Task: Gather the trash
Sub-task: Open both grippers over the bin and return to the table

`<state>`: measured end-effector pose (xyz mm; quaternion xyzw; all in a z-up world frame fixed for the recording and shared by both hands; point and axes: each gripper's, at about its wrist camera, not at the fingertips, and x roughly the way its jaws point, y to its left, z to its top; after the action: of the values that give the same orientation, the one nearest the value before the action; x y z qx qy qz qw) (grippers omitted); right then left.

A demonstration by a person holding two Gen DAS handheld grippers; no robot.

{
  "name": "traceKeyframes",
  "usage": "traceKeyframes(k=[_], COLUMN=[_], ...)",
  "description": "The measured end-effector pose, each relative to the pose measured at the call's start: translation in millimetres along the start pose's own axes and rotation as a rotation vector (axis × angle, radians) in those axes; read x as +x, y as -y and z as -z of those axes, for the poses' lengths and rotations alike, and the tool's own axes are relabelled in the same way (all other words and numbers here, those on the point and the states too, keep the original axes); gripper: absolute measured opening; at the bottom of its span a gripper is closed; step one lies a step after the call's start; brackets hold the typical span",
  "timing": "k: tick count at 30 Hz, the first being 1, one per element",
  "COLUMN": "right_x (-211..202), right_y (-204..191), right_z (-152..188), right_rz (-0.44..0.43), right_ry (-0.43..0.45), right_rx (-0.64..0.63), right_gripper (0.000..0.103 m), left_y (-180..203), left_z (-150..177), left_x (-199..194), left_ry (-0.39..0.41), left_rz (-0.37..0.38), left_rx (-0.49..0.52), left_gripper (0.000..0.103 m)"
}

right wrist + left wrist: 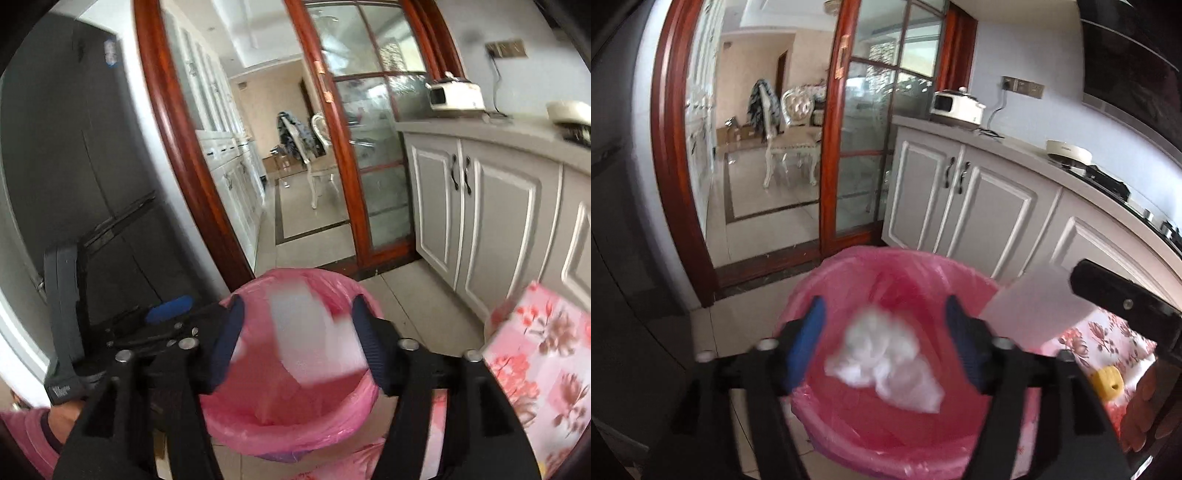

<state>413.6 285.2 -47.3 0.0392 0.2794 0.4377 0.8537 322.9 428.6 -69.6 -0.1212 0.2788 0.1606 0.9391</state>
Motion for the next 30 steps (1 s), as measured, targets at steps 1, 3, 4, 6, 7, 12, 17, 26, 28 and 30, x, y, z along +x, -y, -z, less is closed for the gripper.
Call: traceKeyframes(k=[1,3,4,6,7,12,17,26,28,30], right_x=[-1,-7,-10,-23,-28,-70,-130,-239,-263,-283], right_y=[2,3,3,1,1,-9,-22,-20,-13,-6], right_z=[1,5,6,10,10,27,58,135,152,167], right_rz=[-0.005,0.005,0.009,0.024,0.034,0.095,0.166,0.308,0.344,0.375], right_ry=[0.003,0.011,0.015,0.02,0.023,0.029,0.051,0.047,0.047,0.047], right_rx=[0.007,0.001,-0.004,-0.018,-0.024,-0.057,-0.079,-0.034,-0.004,0.018], right_gripper=[0.06,0.06,0.06,0.06,0.06,0.061,0.076,0.085,0.085,0.085], left_y=[1,1,1,2,3,24,60,124,135,148], left_z=[2,5,6,10,12,29,56,115,129,141], left_x=[2,2,0,-7,-12,-60,-124,-194,-199,-202], left_ry=[-0.001,0.002,0.008,0.016,0.021,0.068,0.123,0.118,0.098,0.082], left_rz=[-0.005,-0.024,-0.036,-0.047,-0.054,-0.072,-0.025,0.128,0.14,0.148], left_rx=[-0.005,-0.006,-0.005,-0.009,-0.01,0.033,0.085,0.075,0.056,0.064], left_gripper=[0.072,0.072,0.072,0.072,0.072,0.083,0.093,0.098,0.098,0.098])
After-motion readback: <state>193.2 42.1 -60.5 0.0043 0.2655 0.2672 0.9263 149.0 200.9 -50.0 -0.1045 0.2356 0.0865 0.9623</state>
